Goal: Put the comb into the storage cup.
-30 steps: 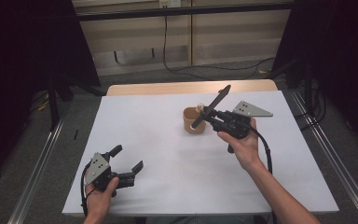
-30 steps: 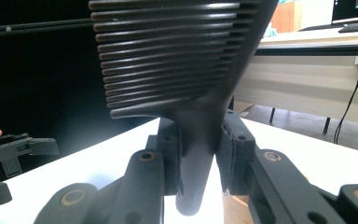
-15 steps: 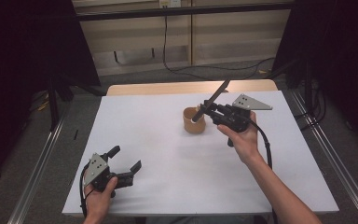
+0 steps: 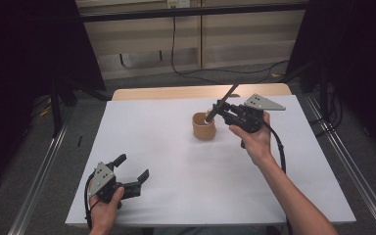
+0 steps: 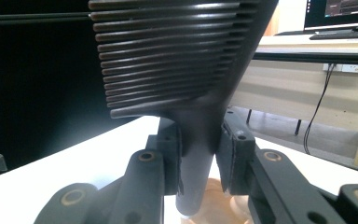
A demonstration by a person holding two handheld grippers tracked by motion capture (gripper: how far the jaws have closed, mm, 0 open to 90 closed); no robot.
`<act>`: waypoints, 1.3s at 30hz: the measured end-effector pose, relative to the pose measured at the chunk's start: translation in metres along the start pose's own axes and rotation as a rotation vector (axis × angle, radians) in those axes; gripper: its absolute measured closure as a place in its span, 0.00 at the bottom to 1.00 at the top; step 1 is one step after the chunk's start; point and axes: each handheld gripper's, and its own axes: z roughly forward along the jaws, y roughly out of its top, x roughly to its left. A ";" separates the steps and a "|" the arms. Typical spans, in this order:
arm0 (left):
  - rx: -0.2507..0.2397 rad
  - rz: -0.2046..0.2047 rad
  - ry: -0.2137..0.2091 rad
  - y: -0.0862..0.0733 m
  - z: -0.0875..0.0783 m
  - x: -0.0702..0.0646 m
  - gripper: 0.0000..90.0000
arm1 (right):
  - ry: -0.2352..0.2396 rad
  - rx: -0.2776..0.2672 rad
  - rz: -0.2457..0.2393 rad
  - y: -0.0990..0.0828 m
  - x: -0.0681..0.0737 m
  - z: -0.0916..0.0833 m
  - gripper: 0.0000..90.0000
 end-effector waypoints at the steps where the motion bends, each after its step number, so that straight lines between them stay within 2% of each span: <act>1: -0.002 0.000 -0.001 0.000 0.000 0.000 0.04 | -0.002 0.004 -0.003 0.001 0.000 0.001 0.81; 7: -0.003 0.000 -0.006 0.001 -0.001 -0.002 0.04 | -0.012 0.008 -0.027 0.006 -0.002 0.008 0.81; 16: -0.004 -0.005 -0.002 0.000 -0.001 0.000 0.04 | -0.022 0.022 -0.030 0.005 -0.008 0.019 0.81; 22: -0.005 0.000 -0.001 0.000 -0.001 0.001 0.04 | -0.034 0.030 -0.030 0.003 -0.012 0.024 0.81; 25: -0.001 0.002 0.012 0.000 -0.002 0.001 0.04 | -0.038 0.034 -0.031 0.001 -0.014 0.026 0.81; 27: -0.003 -0.008 0.007 0.000 -0.002 0.002 0.04 | -0.037 0.043 -0.035 -0.001 -0.015 0.027 0.81; 29: -0.003 -0.007 0.009 0.000 -0.002 0.002 0.04 | -0.037 0.049 -0.044 -0.003 -0.015 0.029 0.81; 34: 0.000 -0.002 0.005 0.000 -0.002 0.001 0.04 | -0.051 0.060 -0.032 -0.007 -0.020 0.031 0.81; 39: 0.002 0.001 0.004 0.000 -0.002 0.001 0.04 | -0.045 0.065 -0.038 -0.009 -0.018 0.033 0.81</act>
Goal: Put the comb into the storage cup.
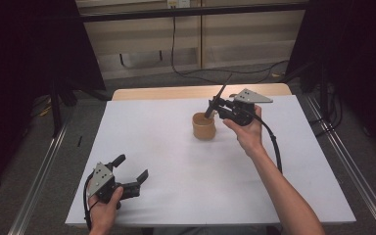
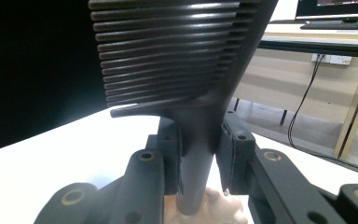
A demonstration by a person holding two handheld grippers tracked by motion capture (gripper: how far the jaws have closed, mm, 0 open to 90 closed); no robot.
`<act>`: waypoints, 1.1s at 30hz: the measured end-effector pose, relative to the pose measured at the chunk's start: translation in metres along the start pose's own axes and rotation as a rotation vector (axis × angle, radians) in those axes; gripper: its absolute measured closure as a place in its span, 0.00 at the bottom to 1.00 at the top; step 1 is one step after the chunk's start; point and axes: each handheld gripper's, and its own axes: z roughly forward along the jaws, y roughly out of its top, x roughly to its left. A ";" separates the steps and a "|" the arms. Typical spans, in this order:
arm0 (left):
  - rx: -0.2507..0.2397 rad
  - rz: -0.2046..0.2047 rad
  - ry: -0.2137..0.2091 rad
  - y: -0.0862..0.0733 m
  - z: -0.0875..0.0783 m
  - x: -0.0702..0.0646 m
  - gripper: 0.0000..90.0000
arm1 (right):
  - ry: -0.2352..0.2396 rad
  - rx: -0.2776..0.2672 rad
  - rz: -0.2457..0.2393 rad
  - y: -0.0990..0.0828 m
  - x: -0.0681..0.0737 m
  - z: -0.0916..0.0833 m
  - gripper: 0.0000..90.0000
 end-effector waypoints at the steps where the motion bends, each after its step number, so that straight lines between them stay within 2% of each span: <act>1: 0.001 0.001 -0.001 0.000 0.000 0.000 0.04 | 0.003 0.000 -0.004 -0.001 0.000 0.001 0.81; 33: 0.005 0.002 -0.009 0.000 0.000 -0.001 0.04 | 0.000 0.051 -0.015 -0.025 0.000 0.010 0.81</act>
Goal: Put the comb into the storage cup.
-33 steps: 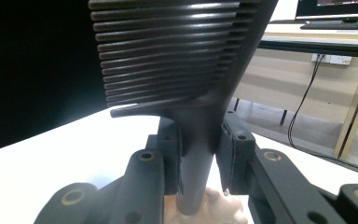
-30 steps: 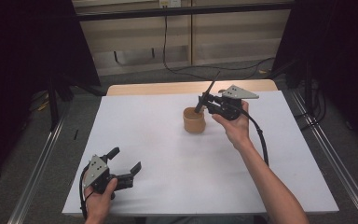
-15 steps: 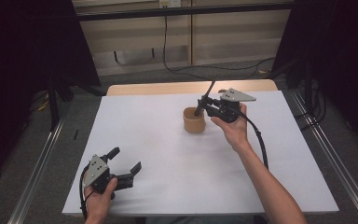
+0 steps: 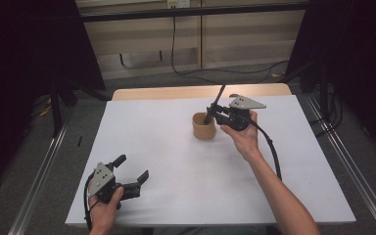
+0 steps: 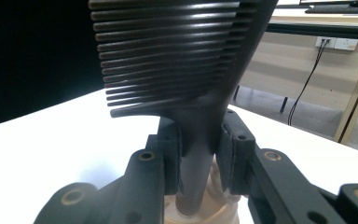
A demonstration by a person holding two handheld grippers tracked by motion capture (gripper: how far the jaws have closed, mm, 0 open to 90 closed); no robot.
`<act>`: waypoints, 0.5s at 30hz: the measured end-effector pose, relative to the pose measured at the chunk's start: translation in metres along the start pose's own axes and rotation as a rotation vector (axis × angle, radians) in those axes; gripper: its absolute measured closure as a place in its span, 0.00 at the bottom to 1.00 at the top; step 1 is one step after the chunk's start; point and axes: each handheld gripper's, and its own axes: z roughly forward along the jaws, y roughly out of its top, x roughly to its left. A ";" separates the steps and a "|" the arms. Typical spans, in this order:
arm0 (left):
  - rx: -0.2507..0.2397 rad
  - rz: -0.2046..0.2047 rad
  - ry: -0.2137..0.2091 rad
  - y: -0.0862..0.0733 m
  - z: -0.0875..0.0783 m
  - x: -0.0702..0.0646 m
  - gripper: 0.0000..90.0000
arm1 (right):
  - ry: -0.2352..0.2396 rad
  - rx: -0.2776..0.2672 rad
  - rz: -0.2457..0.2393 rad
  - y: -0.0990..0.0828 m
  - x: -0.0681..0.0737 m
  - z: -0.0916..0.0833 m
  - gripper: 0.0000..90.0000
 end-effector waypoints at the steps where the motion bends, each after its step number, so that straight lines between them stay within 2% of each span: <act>1: -0.001 0.000 -0.001 0.000 0.000 0.000 0.04 | 0.002 0.004 -0.002 -0.001 0.000 0.000 0.81; 15: -0.005 0.000 -0.005 0.000 0.000 0.000 0.04 | 0.022 0.009 -0.005 -0.009 0.007 0.004 0.81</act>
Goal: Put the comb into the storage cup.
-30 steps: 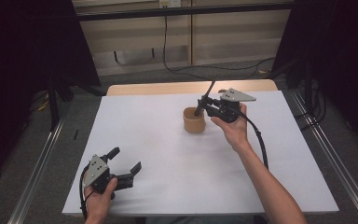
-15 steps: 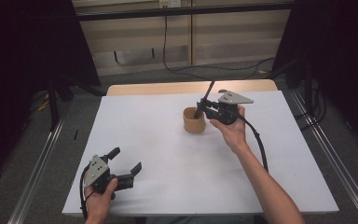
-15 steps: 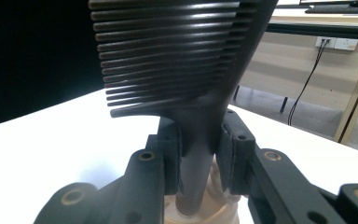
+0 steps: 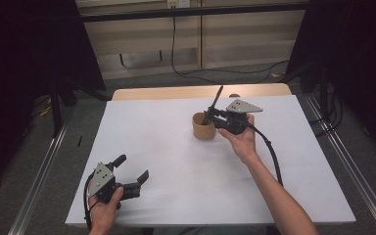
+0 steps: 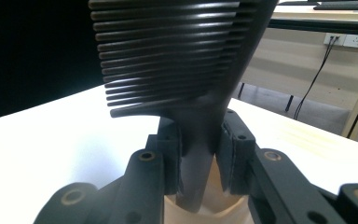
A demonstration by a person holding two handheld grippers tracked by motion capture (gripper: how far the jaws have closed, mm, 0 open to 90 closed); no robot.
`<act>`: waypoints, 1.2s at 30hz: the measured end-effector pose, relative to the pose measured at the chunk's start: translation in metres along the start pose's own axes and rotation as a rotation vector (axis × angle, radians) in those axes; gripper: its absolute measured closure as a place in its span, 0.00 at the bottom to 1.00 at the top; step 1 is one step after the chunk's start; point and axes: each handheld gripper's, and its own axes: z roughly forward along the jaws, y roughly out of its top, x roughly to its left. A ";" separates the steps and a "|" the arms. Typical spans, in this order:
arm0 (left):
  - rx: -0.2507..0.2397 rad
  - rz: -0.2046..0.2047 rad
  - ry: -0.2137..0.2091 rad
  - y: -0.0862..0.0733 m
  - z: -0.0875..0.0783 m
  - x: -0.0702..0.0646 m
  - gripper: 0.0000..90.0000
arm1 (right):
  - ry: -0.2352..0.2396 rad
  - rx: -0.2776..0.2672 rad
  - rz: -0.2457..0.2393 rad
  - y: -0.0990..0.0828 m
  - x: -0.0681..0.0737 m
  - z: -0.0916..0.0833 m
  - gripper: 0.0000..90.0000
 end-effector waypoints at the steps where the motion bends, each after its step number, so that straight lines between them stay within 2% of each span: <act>1: 0.002 -0.001 0.001 0.000 0.000 0.000 0.04 | 0.001 -0.001 -0.001 -0.001 0.000 0.000 0.81; 14: 0.006 0.006 -0.003 0.000 0.001 0.001 0.04 | -0.018 -0.003 0.008 -0.009 -0.004 -0.006 0.81; 24: 0.007 -0.001 -0.003 -0.001 0.001 0.001 0.04 | -0.010 0.013 -0.010 -0.012 0.000 -0.003 0.81; 26: 0.011 -0.016 -0.010 -0.001 0.001 0.002 0.04 | -0.017 0.015 -0.005 -0.013 0.000 -0.003 0.81; 29: 0.024 0.030 0.004 -0.001 0.001 0.001 0.04 | -0.016 0.021 -0.005 -0.016 0.000 -0.001 0.80; 36: 0.018 0.019 -0.006 -0.001 0.003 -0.001 0.04 | -0.021 0.035 -0.008 -0.020 0.001 0.003 0.80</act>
